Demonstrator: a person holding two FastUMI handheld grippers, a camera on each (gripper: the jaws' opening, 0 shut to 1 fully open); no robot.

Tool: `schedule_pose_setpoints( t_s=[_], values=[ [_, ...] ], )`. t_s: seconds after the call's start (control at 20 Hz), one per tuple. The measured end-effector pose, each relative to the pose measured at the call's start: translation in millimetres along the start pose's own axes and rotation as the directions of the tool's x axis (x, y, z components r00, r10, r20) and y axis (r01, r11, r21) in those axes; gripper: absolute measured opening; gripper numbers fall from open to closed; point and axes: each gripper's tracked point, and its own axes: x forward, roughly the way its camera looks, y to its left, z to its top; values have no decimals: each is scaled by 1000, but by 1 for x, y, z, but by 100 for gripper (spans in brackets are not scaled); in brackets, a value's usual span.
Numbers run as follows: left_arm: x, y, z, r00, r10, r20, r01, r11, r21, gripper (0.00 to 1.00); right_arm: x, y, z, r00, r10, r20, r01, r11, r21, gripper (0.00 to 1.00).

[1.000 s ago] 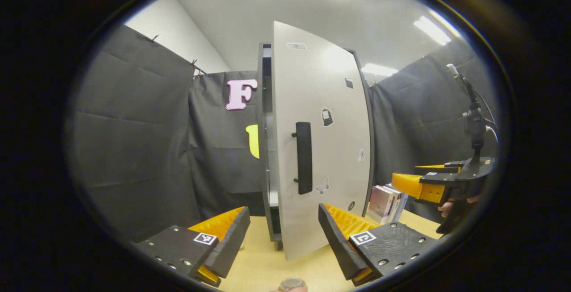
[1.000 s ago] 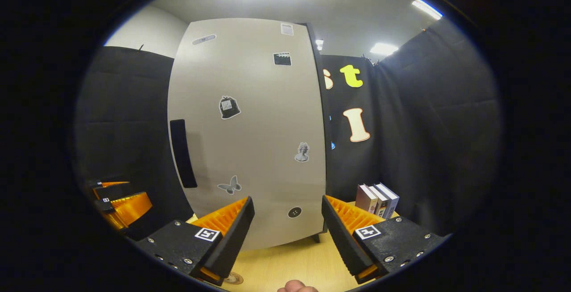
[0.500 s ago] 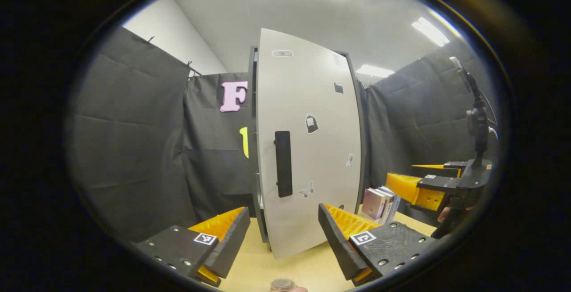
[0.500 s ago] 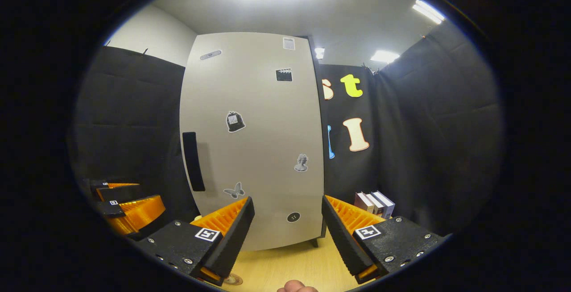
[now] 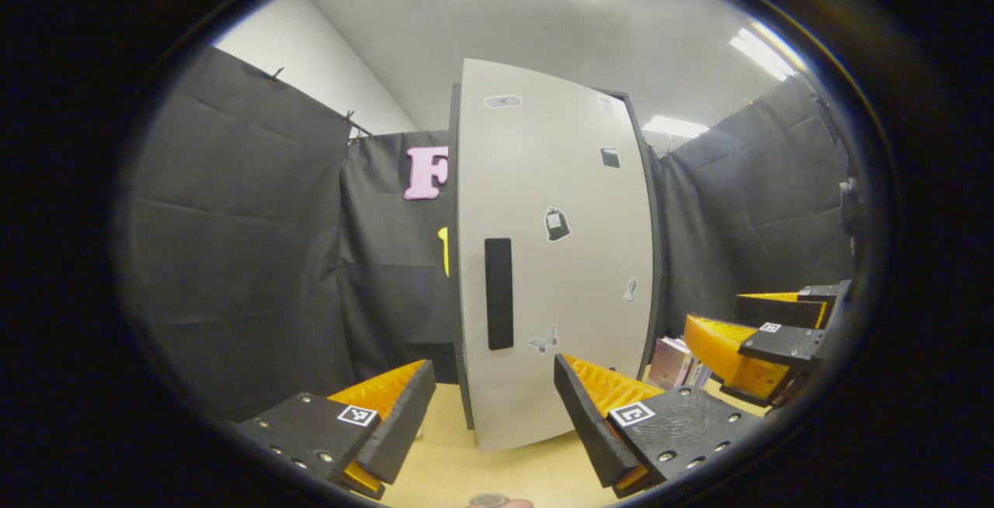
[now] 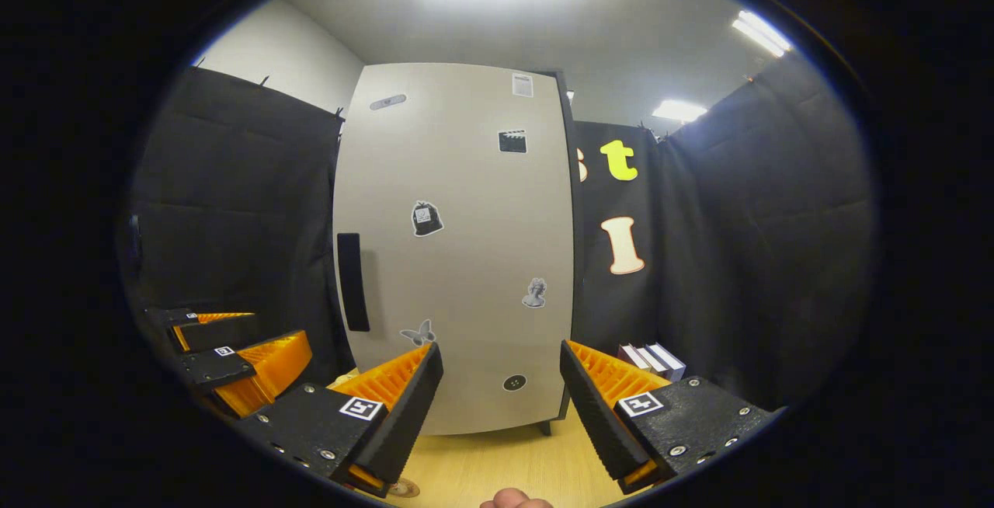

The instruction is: Open the cabinet door with the right hand, grasp the bottle in the cabinet with the left hand and place it on the coaster, then close the cabinet door with the right hand.

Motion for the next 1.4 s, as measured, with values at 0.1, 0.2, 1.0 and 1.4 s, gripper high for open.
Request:
schedule_pose_setpoints(
  t_s=[0.1,0.2,1.0,1.4],
  values=[
    [3,0,1,1000,7,4,-7,1000,6,89,0,-1,-1,1000,-23,-3,23,999,-29,94],
    [3,-6,5,1000,-11,14,11,1000,-3,89,2,0,-5,1000,-25,-6,25,1000,-18,94],
    [18,-17,15,999,-41,27,42,998,-40,92,15,-6,-14,998,-30,-57,30,1000,8,94],
    [28,-5,21,998,-41,46,43,998,-55,92,27,-5,-16,997,-44,-67,46,999,23,94]
  ],
)
